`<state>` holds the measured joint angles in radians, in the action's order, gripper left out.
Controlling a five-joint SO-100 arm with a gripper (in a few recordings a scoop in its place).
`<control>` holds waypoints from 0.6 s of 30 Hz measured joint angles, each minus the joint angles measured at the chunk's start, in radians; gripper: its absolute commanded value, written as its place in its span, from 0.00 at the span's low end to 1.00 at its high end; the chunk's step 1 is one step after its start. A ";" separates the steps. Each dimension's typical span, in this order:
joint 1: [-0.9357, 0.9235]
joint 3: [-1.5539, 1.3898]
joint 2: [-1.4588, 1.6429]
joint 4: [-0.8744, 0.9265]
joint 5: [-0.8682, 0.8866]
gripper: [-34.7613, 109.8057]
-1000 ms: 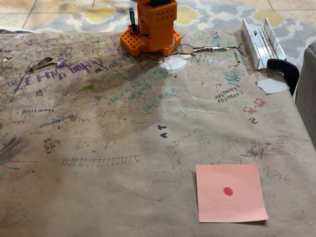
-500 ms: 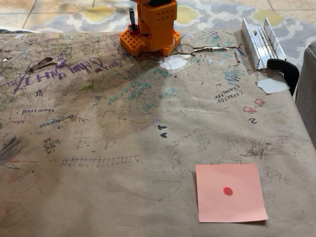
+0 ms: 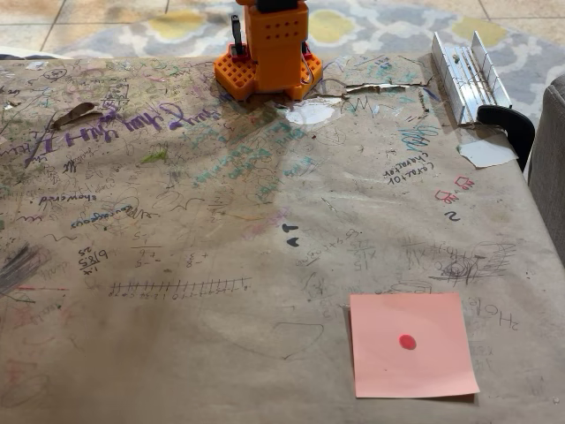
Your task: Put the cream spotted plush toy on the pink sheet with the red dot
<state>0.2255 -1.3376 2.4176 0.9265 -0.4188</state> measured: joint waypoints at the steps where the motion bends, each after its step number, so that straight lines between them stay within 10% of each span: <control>1: -0.012 0.067 -0.127 0.002 -0.018 0.26; 18: -0.012 -0.137 -0.328 -0.112 -0.207 0.28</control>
<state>0.2132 -1.4742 2.0893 0.8145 -0.6259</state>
